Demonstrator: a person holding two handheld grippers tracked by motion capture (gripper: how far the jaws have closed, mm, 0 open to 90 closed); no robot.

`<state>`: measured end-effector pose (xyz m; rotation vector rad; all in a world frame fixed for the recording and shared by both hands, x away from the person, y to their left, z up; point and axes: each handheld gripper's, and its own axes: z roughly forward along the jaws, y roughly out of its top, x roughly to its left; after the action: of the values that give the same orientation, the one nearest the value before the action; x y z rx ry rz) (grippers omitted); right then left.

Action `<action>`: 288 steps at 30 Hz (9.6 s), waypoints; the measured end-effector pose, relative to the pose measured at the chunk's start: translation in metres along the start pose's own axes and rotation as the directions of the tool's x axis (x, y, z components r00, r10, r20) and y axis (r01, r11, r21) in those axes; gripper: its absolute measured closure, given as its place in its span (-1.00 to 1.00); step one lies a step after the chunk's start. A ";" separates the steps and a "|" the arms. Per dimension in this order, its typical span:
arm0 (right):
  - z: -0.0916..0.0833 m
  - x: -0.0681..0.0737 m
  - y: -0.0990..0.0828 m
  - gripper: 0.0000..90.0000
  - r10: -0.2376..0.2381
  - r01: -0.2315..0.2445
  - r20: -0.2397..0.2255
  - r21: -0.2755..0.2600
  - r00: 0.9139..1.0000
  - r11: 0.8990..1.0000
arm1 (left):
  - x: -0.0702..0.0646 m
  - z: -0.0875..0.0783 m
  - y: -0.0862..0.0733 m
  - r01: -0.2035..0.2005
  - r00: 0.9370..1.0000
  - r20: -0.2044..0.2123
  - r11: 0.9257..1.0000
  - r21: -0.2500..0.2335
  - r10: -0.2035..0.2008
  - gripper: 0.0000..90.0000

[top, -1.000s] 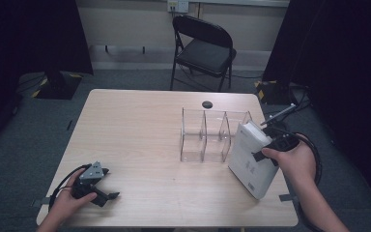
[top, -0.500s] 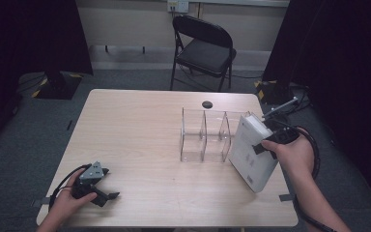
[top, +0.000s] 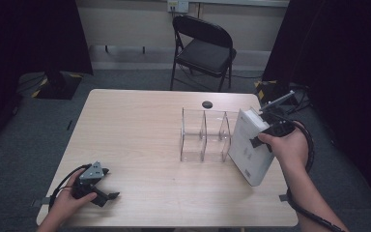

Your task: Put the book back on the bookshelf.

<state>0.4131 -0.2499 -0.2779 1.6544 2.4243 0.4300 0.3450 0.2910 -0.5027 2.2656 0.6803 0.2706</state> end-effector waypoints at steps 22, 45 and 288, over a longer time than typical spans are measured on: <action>0.007 -0.004 0.018 0.16 0.035 -0.034 0.018 -0.020 0.999 0.999 | 0.000 0.000 0.000 0.000 1.000 -0.001 1.000 0.001 0.000 -1.00; 0.010 -0.004 0.032 0.16 0.061 -0.061 0.017 -0.035 0.998 0.998 | 0.000 0.000 0.000 0.000 1.000 -0.001 1.000 0.001 0.000 -1.00; 0.072 0.044 -0.039 -0.64 -0.190 0.178 -0.113 -0.108 0.975 0.978 | 0.002 0.002 0.000 0.001 1.000 0.013 1.000 -0.009 -0.001 -1.00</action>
<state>0.3849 -0.2124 -0.3579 1.3873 2.5698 0.6255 0.3472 0.2905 -0.5040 2.2569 0.6724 0.2576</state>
